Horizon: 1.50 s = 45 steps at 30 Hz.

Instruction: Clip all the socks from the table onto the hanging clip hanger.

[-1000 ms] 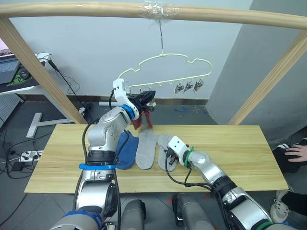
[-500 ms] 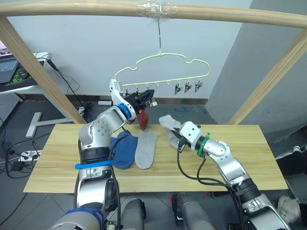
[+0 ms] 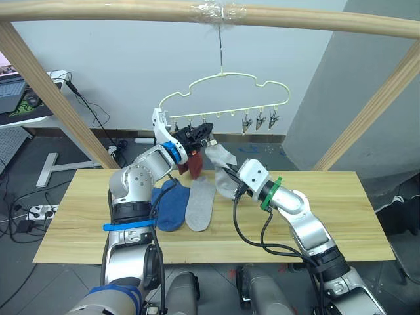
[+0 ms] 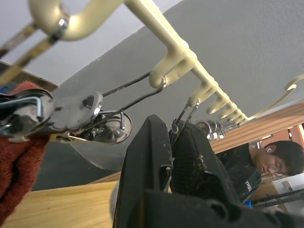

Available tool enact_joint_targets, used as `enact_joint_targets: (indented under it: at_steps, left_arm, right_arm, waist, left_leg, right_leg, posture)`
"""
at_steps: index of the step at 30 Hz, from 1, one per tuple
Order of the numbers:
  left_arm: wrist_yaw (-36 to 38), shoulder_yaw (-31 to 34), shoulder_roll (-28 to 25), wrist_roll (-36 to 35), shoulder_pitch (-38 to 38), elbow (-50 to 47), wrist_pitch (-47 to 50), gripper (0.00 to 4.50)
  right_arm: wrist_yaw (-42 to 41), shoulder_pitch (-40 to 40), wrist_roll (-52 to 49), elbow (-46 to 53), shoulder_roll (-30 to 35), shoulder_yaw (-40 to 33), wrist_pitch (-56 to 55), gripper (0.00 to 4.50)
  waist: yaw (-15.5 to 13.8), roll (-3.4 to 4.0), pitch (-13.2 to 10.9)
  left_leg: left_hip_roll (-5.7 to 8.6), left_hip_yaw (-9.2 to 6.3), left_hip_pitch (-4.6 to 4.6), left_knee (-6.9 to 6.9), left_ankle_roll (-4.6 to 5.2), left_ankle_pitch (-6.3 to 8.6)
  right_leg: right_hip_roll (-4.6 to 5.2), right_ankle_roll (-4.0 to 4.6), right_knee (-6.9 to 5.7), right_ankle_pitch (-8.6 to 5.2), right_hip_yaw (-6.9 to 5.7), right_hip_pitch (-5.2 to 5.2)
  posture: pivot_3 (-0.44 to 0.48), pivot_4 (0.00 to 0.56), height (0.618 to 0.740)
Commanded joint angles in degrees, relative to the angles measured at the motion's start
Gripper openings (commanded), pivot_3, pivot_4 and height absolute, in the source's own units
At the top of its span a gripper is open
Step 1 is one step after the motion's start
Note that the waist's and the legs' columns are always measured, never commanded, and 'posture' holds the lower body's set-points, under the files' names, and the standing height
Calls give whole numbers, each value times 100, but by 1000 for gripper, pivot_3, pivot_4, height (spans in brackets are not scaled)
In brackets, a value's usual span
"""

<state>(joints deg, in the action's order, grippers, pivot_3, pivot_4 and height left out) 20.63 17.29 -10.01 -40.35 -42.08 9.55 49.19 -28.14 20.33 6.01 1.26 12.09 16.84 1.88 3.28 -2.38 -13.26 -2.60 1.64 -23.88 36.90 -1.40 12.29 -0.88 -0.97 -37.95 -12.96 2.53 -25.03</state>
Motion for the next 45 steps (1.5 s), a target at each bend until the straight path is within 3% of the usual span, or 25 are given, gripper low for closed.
enact_joint_targets:
  at_steps: [1, 12, 36, 45]
  left_arm:
    - [-6, 54, -33, -99, -42, -111, -39, 119]
    - [-17, 109, -14, -163, -50, -154, 19, 119]
    - [60, -18, -81, -90, 36, -316, -220, 119]
    - [-11, 205, -64, -647, 44, -626, 129, 3036]
  right_arm:
    - [117, -96, -79, 363, -90, -60, -176, 31]
    - [247, -197, -154, 543, -197, -80, -167, 31]
    - [437, 187, -109, -11, -686, -14, -212, 31]
    - [589, 377, -173, -230, -784, -193, 31, 0]
  waist:
    - [1, 0, 0]
    - [1, 0, 0]
    - [-1, -1, -5]
    - [-2, -3, -7]
  left_leg:
    - [0, 0, 0, 0, 0, 0]
    - [0, -1, 0, 0, 0, 0]
    - [-3, -1, -5, -3, 0, 0]
    - [-5, -2, -7, -3, 0, 0]
  right_leg:
    - [0, 0, 0, 0, 0, 0]
    - [0, 0, 0, 0, -1, -1]
    - [1, 0, 3, 0, 0, -6]
    - [2, 0, 3, 0, 0, -7]
  posture:
    - [-54, 227, 740]
    - [-54, 233, 740]
    - [-47, 242, 740]
    - [-38, 241, 740]
